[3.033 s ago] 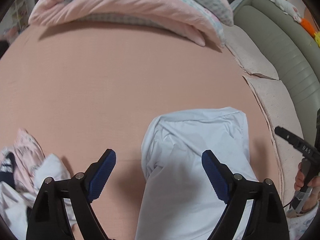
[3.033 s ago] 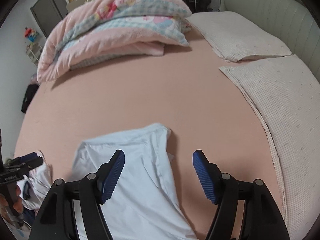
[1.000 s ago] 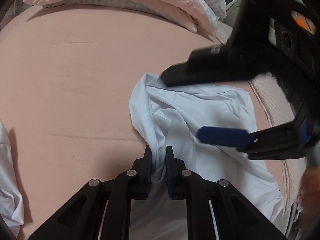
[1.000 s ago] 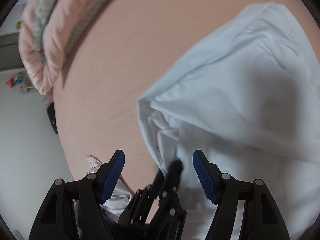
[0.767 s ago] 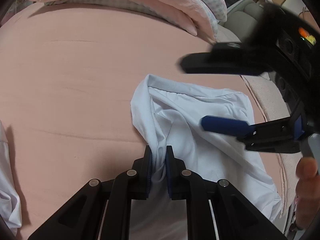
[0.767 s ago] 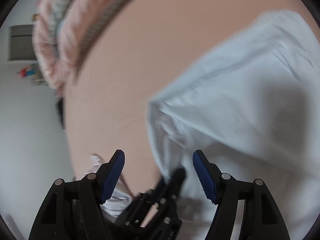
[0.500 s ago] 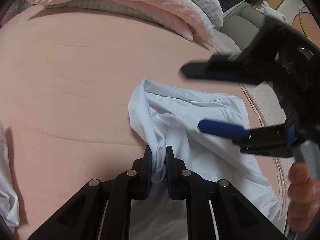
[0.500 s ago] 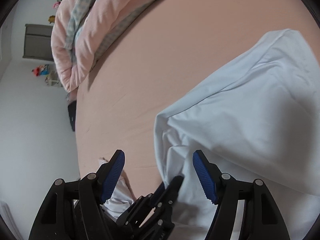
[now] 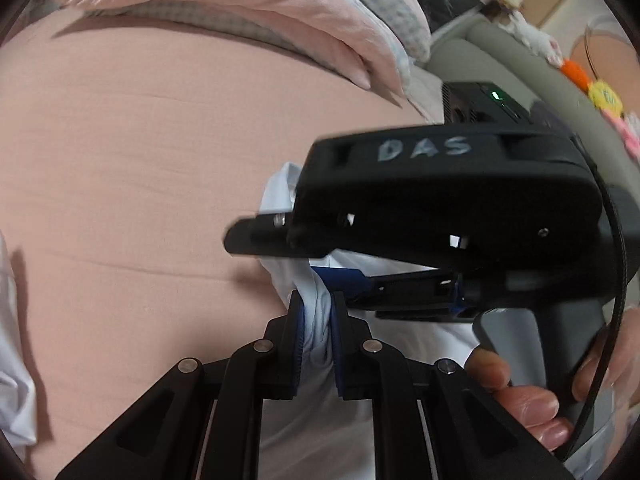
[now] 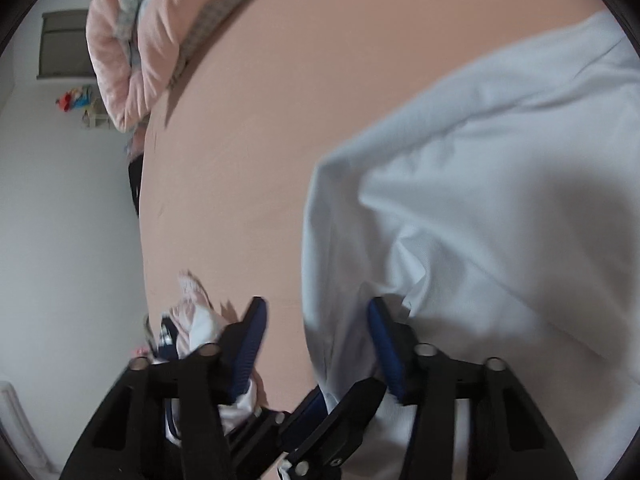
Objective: Fold clothes
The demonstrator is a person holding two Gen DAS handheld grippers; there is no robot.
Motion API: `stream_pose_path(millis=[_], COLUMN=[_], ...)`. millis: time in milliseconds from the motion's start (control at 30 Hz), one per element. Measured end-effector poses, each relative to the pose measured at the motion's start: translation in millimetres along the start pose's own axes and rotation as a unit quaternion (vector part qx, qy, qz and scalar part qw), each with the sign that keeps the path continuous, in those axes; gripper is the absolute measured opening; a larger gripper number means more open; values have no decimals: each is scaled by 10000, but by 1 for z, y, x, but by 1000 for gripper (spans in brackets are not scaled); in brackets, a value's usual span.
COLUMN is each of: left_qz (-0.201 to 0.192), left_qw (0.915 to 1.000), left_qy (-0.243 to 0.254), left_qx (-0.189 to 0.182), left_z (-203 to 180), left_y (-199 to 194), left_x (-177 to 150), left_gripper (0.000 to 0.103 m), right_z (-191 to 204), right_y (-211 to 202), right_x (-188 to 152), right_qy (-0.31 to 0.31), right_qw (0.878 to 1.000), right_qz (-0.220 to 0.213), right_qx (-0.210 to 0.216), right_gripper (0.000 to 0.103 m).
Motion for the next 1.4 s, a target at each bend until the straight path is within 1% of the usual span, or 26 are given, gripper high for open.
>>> stream_pose_path(millis=[33, 100, 133, 167, 233, 267, 367, 433, 467, 500, 567, 600, 633, 700, 767, 867, 900, 1000, 1133, 1200, 1333, 1400], left_qz=[-1, -6, 9, 27, 103, 138, 210, 299, 293, 287, 273, 260, 248, 249, 288, 436, 470, 545, 759, 851, 847, 836], left_qw=[10000, 9999, 10000, 10000, 9999, 9999, 9998, 9994, 9991, 9985, 9967, 9959, 9949, 9929, 9914, 9916, 9911, 9890, 9913, 9912, 9872, 9882], left_qy=[53, 73, 74, 54, 43, 50, 30, -139, -242, -345, -543, -621, -698, -815, -890, -964, -982, -984, -563, -417, -197, -58], left_qx=[39, 69, 53, 41, -49, -88, -53, -88, -206, -324, -544, -611, -679, -833, -912, -740, -770, -963, -913, -923, -1340, -1281], left_z=[-2, -5, -6, -6, -7, -7, -7, -3, 0, 3, 8, 10, 13, 16, 24, 27, 31, 30, 16, 6, -11, -16], left_y=[1, 1, 2, 3, 3, 3, 1, -1, -3, -6, -10, -12, -14, -16, -18, -13, -19, -13, 0, 8, 9, 11], left_x=[1, 4, 5, 6, 8, 8, 9, 11, 12, 13, 15, 17, 18, 21, 24, 32, 32, 38, 43, 48, 52, 53], left_gripper=[10, 10, 10, 10, 10, 10, 12, 16, 17, 21, 37, 50, 52, 53, 53, 53, 53, 53, 53, 53, 53, 53], right_z=[-3, -4, -5, -7, -10, -15, -32, -39, -43, -45, -51, -55, -59, -63, -61, -55, -52, -44, -33, -28, -28, -28], right_y=[-1, -5, -7, -8, -11, -13, -26, -35, -41, -46, -55, -58, -62, -67, -68, -77, -82, -96, -115, -125, -129, -128], right_x=[-3, -5, -5, -6, -6, -6, -10, -10, -10, -10, -12, -14, -16, -19, -21, -21, -23, -28, -36, -39, -43, -42], right_qy=[17, 31, 57, 87, 58, 128, 402, 518, 563, 563, 565, 587, 615, 665, 673, 602, 564, 450, 298, 222, 220, 219], right_qw=[10000, 9998, 9996, 9994, 9995, 9993, 9953, 9889, 9819, 9750, 9677, 9650, 9623, 9501, 9369, 9253, 9228, 9148, 9034, 8972, 8896, 8874], right_qz=[23, -67, -128, -192, -292, -347, -616, -797, -865, -928, -1011, -1047, -1083, -1167, -1228, -1343, -1387, -1518, -1691, -1777, -1776, -1740], right_qx=[-73, -197, -243, -285, -116, 43, 623, 1140, 1588, 1936, 2239, 2333, 2416, 2815, 3203, 3495, 3551, 3715, 3930, 4036, 4203, 4263], right_gripper=[40, 32, 19, 11, 10, 8, 7, 7, 7, 7, 7, 7, 7, 7, 7, 7, 7, 7, 7, 7, 7, 7])
Point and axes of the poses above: each gripper's, at about its wrist camera, not at the fingertips, and y roughly the way its jaws point, z to its left, x to its top, the point moved 4 cm from there along y, roughly the way its jaws point, and after that the axes turned 13 degrees about z, right-handed, at the moved point
